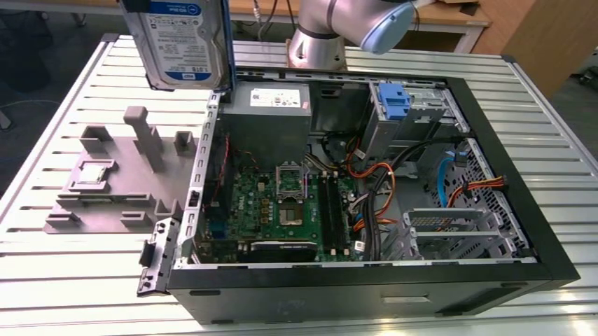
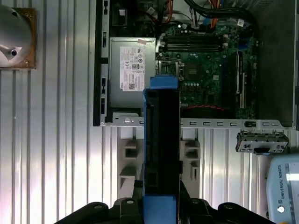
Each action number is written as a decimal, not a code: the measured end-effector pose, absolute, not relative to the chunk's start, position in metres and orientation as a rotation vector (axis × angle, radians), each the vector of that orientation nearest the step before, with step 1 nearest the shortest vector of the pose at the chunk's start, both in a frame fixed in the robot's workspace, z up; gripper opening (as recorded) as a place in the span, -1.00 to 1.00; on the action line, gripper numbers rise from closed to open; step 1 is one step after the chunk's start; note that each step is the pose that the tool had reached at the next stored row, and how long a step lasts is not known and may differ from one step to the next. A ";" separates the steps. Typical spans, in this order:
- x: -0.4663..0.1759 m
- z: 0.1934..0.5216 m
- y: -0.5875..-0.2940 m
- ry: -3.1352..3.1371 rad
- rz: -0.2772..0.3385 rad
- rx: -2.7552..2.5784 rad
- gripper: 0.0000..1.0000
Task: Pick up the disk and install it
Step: 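Pick up the disk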
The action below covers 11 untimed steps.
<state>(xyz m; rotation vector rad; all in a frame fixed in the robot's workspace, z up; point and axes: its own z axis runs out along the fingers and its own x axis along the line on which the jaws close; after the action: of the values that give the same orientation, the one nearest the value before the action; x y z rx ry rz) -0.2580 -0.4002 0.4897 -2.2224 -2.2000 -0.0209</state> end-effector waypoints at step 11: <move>-0.242 0.489 -0.412 -2.198 -0.020 -2.225 -0.26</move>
<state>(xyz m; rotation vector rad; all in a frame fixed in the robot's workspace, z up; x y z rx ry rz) -0.2423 -0.4124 0.4892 -2.2250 -2.1984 -0.0200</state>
